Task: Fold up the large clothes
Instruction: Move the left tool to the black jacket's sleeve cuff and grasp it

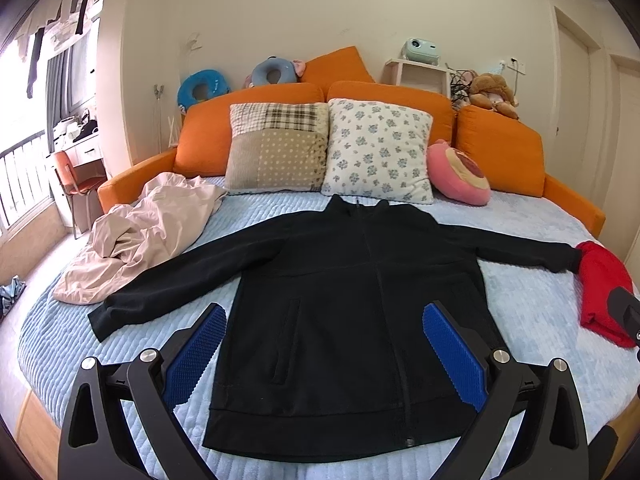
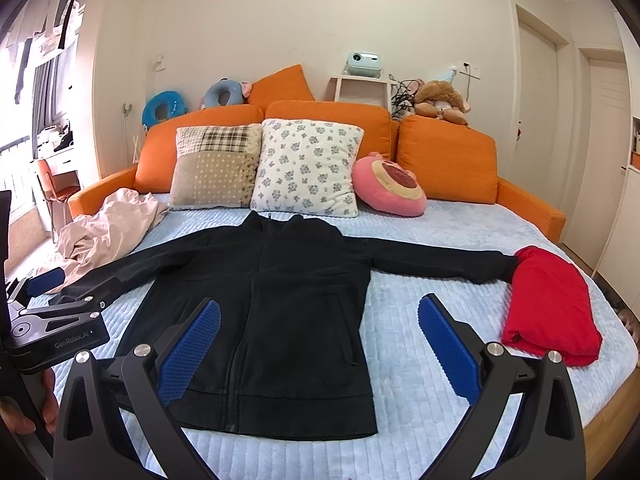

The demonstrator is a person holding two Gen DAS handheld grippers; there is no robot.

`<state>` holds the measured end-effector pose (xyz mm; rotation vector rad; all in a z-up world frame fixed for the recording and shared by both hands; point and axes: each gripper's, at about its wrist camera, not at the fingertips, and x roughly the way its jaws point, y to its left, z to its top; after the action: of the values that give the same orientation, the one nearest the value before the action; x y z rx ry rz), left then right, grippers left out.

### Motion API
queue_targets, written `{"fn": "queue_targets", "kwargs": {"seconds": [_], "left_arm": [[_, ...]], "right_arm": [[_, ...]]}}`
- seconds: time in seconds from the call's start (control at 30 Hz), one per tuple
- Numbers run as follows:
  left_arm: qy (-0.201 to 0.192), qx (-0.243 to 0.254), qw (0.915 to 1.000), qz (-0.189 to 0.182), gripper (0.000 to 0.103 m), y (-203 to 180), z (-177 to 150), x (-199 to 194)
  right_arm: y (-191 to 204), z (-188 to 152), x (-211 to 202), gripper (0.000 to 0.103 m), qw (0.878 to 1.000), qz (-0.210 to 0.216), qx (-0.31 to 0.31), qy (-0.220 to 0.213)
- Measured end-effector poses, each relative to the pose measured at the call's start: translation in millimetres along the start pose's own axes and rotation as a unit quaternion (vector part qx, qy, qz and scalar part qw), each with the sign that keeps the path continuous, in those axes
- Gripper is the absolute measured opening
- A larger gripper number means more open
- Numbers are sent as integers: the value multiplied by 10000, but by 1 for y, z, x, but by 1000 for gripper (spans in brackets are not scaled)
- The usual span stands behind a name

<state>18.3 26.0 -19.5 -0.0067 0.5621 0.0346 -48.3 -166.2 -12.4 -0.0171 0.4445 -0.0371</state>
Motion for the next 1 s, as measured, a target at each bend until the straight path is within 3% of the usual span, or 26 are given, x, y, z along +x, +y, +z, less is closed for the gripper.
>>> {"fn": "queue_targets", "kwargs": {"seconds": [0.43, 0.6, 0.73, 0.83, 1.0], "left_arm": [[363, -561, 9953, 694, 100, 79, 4, 54], [773, -1317, 9869, 513, 100, 140, 3, 95], [1181, -2161, 9679, 498, 100, 201, -10, 133], [1352, -2798, 9482, 663, 100, 249, -26, 157], [1547, -3451, 9161, 1335, 100, 318, -50, 187]], "right_arm": [[57, 20, 61, 98, 9971, 501, -513, 256], [83, 34, 90, 98, 9938, 814, -689, 309], [105, 47, 118, 98, 9899, 1122, -771, 396], [127, 55, 144, 98, 9848, 1446, -811, 512], [166, 64, 183, 98, 9784, 1716, -950, 659]]}}
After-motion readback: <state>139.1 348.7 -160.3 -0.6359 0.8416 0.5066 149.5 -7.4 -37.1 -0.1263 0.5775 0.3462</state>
